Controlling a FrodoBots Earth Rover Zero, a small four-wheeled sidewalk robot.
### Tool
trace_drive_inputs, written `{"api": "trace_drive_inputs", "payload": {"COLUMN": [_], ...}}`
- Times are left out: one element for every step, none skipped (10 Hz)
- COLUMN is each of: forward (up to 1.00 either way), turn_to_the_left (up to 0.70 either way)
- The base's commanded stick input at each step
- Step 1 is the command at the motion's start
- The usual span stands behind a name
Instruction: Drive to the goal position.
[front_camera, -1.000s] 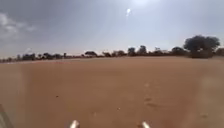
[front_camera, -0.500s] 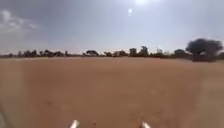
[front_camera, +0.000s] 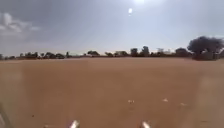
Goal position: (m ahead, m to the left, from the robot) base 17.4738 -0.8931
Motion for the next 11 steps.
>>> {"api": "trace_drive_inputs", "payload": {"forward": [0.7, 0.7, 0.7, 0.7, 0.7, 0.7, 0.7, 0.7, 0.7, 0.7, 0.7], "turn_to_the_left": [0.0, 0.0, 0.0, 0.0, 0.0, 0.0, 0.0, 0.0, 0.0, 0.0, 0.0]}}
